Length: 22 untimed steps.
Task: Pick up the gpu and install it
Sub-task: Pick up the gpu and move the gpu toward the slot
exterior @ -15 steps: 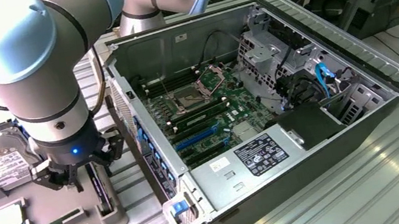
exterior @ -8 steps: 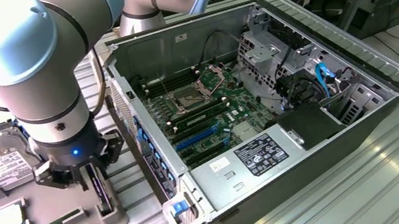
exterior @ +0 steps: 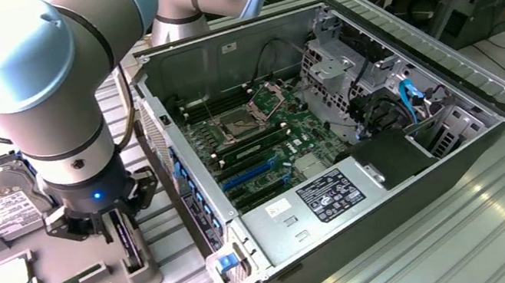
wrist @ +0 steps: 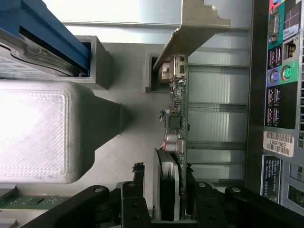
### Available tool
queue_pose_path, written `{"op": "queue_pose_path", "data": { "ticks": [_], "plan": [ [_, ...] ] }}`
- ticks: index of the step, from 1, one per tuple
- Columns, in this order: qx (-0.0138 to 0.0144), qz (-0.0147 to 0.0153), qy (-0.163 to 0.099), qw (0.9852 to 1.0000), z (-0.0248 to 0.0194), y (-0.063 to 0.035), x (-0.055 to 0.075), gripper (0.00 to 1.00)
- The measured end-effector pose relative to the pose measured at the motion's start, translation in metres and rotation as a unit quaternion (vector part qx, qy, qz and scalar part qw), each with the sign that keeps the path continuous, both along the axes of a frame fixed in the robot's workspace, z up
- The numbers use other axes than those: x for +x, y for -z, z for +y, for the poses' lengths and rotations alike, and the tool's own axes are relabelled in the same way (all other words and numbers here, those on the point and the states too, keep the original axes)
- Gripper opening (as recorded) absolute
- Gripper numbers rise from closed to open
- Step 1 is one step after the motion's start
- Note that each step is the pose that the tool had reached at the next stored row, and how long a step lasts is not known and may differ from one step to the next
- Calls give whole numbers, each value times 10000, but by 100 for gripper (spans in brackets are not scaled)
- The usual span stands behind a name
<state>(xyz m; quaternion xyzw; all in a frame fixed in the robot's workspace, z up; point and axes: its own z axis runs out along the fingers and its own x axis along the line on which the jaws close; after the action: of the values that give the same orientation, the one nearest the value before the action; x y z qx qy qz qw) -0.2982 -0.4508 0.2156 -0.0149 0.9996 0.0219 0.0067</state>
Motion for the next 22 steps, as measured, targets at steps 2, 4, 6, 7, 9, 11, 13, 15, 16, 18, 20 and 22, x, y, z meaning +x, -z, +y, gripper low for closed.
{"op": "queue_pose_path", "data": {
  "ticks": [2, 4, 6, 7, 9, 11, 13, 15, 16, 18, 20, 22],
  "plan": [
    [0, 0, 8, 10000, -1, 0, 4, 42],
    [0, 0, 14, 10000, -1, 0, 6, 34],
    [0, 0, 14, 10000, -1, 0, 9, 28],
    [0, 0, 14, 10000, -1, 0, 11, 28],
    [0, 0, 14, 10000, -1, 0, 13, 28],
    [0, 0, 14, 10000, -1, 0, 13, 28],
    [0, 0, 14, 10000, -1, 0, 14, 28],
    [0, 0, 14, 10000, -1, 0, 14, 28],
    [2, 0, 14, 10000, -2, -1, 14, 28],
    [3, 0, 14, 10000, -3, -8, 13, 28],
    [3, 0, 14, 10000, -2, -29, 13, 28],
    [3, 0, 14, 10000, -2, -57, 14, 28]
  ]
}}
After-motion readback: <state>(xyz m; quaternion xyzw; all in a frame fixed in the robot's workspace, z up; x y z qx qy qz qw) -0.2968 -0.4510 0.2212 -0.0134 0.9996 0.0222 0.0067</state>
